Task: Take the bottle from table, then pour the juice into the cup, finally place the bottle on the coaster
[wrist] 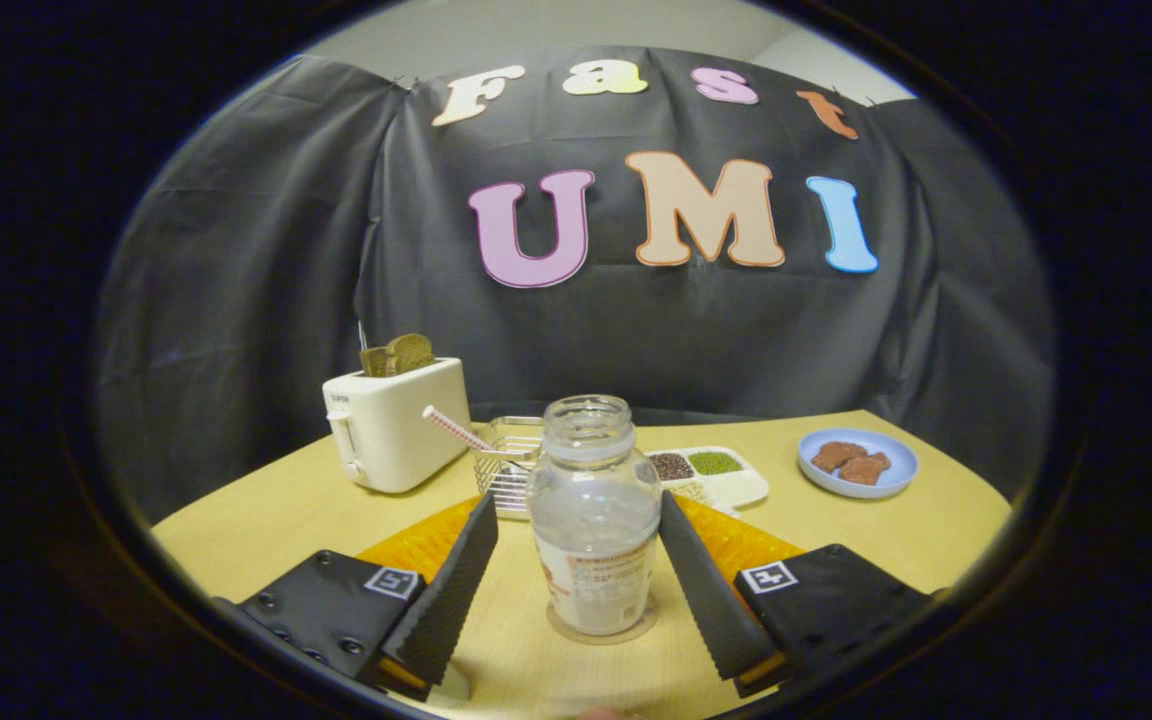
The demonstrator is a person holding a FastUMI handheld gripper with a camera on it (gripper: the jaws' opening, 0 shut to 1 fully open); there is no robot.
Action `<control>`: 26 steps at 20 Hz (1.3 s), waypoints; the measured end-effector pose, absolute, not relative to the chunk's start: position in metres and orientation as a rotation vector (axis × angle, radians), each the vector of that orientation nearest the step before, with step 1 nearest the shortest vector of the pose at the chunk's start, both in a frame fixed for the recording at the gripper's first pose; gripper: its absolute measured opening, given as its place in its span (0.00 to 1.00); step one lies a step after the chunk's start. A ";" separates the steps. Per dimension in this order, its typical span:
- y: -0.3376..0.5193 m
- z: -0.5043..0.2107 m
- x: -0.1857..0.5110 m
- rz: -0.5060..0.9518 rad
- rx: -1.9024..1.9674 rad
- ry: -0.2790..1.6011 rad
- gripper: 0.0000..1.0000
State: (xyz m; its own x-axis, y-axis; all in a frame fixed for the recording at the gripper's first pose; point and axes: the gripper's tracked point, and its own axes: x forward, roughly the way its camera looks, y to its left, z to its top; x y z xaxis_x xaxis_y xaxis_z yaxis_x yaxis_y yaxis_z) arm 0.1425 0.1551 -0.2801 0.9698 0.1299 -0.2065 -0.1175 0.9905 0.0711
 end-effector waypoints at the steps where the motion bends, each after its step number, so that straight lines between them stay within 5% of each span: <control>1: 0.154 -0.277 0.136 0.121 0.043 0.211 1.00; 13: 0.148 -0.186 0.049 0.148 0.114 0.124 1.00; 26: 0.069 -0.133 -0.036 -0.118 -0.005 0.084 1.00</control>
